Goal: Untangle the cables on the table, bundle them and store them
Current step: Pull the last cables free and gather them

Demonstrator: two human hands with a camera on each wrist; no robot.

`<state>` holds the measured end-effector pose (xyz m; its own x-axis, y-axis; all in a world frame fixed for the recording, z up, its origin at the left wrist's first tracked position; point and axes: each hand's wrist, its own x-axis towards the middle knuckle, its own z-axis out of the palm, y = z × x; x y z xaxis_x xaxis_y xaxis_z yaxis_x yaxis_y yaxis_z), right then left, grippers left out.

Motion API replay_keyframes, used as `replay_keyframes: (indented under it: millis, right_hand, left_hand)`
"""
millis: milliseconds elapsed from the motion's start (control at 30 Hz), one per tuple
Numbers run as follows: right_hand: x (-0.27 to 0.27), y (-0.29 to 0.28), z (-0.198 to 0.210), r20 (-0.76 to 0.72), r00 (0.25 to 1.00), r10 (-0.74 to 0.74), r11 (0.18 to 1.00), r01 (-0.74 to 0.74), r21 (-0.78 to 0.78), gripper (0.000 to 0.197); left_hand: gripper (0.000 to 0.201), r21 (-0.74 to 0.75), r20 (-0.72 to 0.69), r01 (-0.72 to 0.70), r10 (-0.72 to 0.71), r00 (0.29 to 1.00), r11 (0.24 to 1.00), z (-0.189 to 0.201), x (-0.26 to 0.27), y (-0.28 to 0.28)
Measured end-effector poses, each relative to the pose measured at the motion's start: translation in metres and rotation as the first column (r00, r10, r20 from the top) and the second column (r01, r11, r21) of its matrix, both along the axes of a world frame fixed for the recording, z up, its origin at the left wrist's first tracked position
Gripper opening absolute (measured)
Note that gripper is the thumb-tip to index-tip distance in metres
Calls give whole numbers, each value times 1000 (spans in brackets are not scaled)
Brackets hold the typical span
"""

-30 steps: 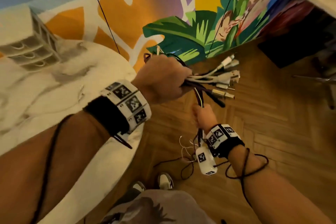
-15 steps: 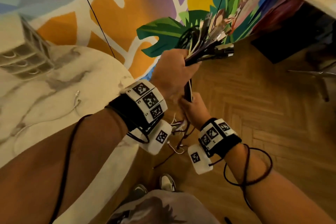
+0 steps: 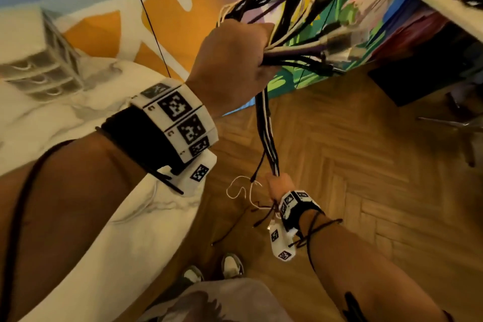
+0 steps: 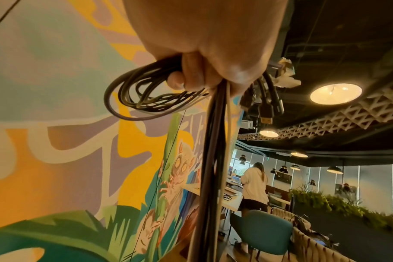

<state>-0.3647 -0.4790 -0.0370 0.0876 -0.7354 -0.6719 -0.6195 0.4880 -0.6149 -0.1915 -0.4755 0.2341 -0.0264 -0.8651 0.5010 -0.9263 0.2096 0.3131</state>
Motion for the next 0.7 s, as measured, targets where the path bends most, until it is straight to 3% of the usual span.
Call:
replay_keyframes:
  millis: [67,167,300,400,467,567,633,700]
  right_hand:
    - [-2,-8,-4,13,995,-98,995,99,-20,36]
    - [-4,-15,-14,2,995,-101,995,101,-14,42]
    - [-13,-24,-7,-190,982,0,994,-21,-110,26]
    - [-19,-29,-8,-190,975,117,976,-148,-157,29]
    - [-20,-30,-7,-179,953,245,946,-275,-173,47]
    - [-15,-31,16,-25,953,301,915,-296,-275,85]
    - [-7,-27,44,185,912,365,887,-280,-369,90]
    - [4,-21,79,351,820,453,856,-289,-430,79]
  left_hand:
    - [32,-29,-40,4,-5,999,1000,0,2,0]
    - [22,-97,-89,6,-14,996,995,9,5,-1]
    - [20,-113,-135,13,-29,990,994,8,5,-4]
    - [21,-101,-218,31,-53,974,994,-3,-1,-6]
    - [20,-72,-261,59,-76,962,996,-17,-8,-6]
    - [17,36,-282,69,-56,958,997,-49,-18,-5]
    - [14,124,-291,50,-12,957,991,-69,-22,-3]
    - [13,198,-290,26,33,956,980,-83,-27,-1]
